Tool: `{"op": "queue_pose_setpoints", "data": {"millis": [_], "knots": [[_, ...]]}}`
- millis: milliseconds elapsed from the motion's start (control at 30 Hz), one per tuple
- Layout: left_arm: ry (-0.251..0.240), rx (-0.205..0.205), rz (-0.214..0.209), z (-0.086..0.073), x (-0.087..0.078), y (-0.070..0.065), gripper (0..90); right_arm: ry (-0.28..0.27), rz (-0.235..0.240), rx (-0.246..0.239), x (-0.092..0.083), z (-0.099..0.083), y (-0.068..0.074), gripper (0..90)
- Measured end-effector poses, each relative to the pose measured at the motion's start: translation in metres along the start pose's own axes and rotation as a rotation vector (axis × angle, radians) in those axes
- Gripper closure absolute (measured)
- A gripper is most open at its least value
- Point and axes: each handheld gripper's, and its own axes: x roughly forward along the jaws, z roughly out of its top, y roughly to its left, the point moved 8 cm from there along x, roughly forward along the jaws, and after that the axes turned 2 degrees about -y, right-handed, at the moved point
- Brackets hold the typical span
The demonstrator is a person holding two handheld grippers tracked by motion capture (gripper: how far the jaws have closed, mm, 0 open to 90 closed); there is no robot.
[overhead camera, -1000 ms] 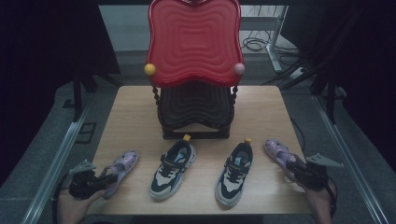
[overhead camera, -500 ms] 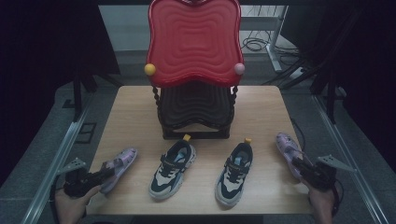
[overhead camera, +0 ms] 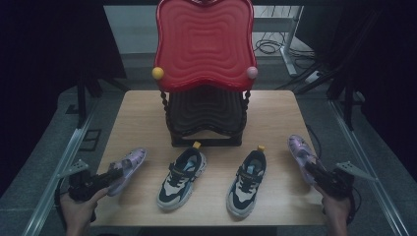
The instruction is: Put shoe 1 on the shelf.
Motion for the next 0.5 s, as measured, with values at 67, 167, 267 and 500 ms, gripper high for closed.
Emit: {"op": "queue_pose_setpoints", "data": {"millis": [67, 167, 267, 500], "knots": [[-0.024, 0.000, -0.010, 0.005, -0.001, -0.002, 86.9, -0.016, 0.010, 0.022, -0.003, 0.002, 0.001, 85.9], [-0.055, -0.001, -0.025, 0.011, -0.002, -0.007, 87.0, -0.028, 0.014, 0.026, -0.006, 0.004, 0.002, 85.9], [-0.068, -0.004, -0.033, 0.017, 0.004, -0.012, 86.9, -0.046, 0.015, 0.029, -0.008, 0.009, 0.005, 85.9], [-0.087, -0.007, -0.047, 0.025, 0.007, -0.017, 86.9, -0.068, 0.041, 0.025, -0.004, 0.019, 0.018, 85.9]]}}
